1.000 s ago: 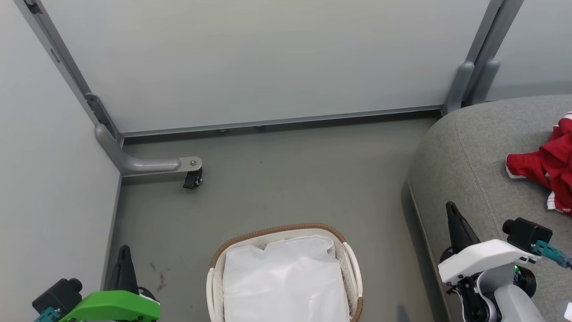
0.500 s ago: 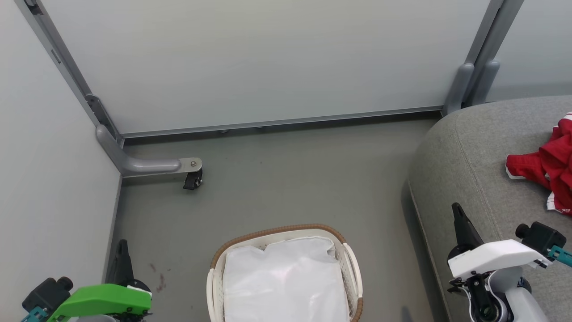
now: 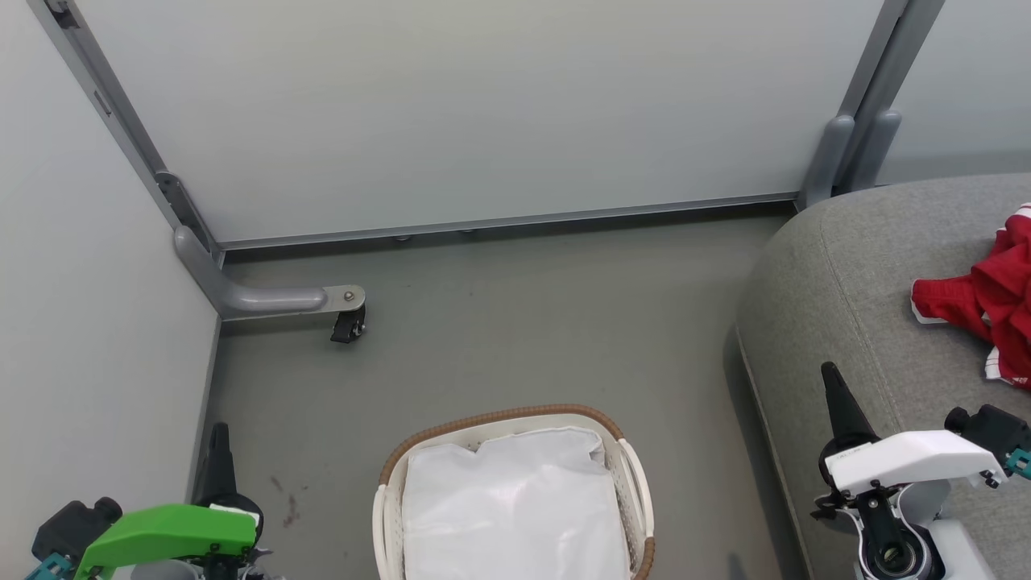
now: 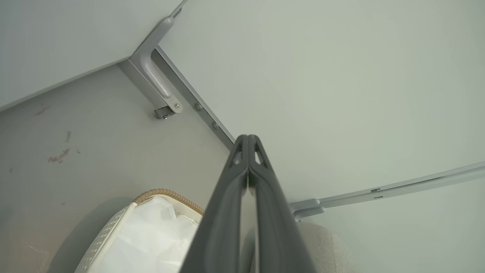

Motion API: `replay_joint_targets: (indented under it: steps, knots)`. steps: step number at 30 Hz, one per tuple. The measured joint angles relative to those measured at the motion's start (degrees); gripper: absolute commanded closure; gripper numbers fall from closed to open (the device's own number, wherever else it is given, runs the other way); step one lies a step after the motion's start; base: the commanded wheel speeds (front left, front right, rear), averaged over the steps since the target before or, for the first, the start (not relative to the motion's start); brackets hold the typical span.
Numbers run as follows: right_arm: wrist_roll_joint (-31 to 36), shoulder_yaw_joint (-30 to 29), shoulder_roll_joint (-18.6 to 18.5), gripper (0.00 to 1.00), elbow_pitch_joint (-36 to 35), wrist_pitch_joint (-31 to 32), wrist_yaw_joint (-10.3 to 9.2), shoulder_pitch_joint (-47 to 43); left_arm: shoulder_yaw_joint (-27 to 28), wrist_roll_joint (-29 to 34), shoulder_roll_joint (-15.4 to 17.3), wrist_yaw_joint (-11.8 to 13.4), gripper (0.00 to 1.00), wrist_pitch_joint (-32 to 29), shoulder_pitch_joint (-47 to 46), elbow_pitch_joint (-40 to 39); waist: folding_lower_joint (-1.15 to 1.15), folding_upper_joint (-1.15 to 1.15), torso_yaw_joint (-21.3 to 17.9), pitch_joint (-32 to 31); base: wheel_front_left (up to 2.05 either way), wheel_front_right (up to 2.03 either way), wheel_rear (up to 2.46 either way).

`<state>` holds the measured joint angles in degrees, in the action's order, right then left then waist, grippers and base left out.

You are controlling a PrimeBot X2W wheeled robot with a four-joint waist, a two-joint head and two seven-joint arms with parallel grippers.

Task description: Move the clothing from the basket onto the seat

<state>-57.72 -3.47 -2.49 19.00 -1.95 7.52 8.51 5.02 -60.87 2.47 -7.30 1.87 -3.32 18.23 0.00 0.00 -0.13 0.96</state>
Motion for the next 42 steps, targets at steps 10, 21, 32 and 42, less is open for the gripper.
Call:
replay_joint_targets:
  steps: [10,21,32,42]
  knots:
    - [-6.4,-0.6,0.0,1.00,-0.9,1.5,0.00,-0.5,0.3,-5.7,0.0,0.0,1.00,-1.5,-0.6,-0.9,0.00,0.00,0.0,-0.1,0.00,0.00,0.00]
    - [-12.7,-1.1,-0.1,1.00,-1.8,3.1,0.00,-0.8,0.5,-11.4,0.1,0.0,1.00,-3.1,-0.9,-1.5,0.00,0.00,0.0,-0.2,0.00,0.00,0.00]
    - [-18.5,-1.6,-0.1,1.00,-2.6,4.6,-0.01,-1.0,0.7,-16.9,0.1,0.0,1.00,-4.4,-1.4,-2.2,0.00,0.00,0.1,-0.4,0.00,0.00,0.00]
    - [-23.5,-2.1,-0.1,1.00,-3.3,5.8,-0.02,-1.3,0.9,-21.3,0.1,0.0,1.00,-5.7,-1.6,-2.8,0.00,0.00,0.1,-0.5,0.00,0.00,0.00]
